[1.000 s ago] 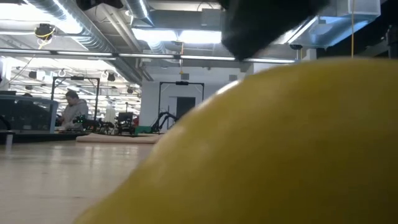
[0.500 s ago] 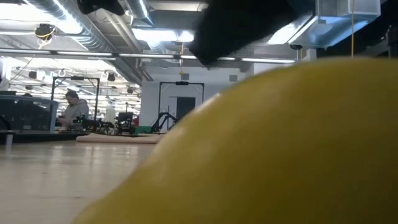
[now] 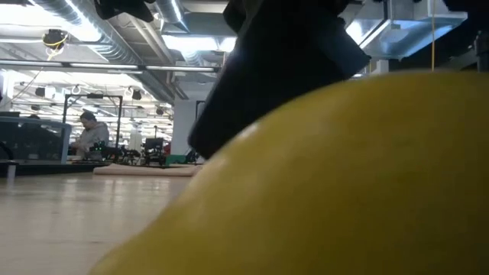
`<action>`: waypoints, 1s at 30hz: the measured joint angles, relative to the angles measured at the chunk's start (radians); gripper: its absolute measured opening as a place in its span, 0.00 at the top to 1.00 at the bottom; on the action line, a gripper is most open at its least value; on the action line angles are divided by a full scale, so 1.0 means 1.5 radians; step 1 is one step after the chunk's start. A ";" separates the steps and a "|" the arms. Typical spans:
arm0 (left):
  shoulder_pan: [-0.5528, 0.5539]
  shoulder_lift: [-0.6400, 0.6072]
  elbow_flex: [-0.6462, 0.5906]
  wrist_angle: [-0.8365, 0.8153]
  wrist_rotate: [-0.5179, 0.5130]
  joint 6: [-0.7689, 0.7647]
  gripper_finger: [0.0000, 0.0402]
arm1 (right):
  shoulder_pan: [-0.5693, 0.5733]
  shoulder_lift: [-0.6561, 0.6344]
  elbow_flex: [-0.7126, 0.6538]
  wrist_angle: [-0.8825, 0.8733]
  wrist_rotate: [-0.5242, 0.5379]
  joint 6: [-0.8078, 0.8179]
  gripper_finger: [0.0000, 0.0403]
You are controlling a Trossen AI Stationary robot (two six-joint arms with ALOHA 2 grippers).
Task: Pick and placing Produce into tupperware
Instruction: Put the lemon into the transparent bin
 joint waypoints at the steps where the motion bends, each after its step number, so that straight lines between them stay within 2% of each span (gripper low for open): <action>1: 0.000 0.000 0.000 0.000 0.000 0.000 0.62 | 0.000 0.000 0.000 -0.003 -0.004 0.001 0.34; 15: 0.000 0.000 0.000 0.002 0.000 -0.001 0.61 | -0.006 0.029 0.000 -0.005 -0.044 0.028 0.34; 30: 0.000 0.000 0.000 0.002 0.000 -0.001 0.63 | -0.023 0.029 0.000 0.002 -0.067 -0.021 0.47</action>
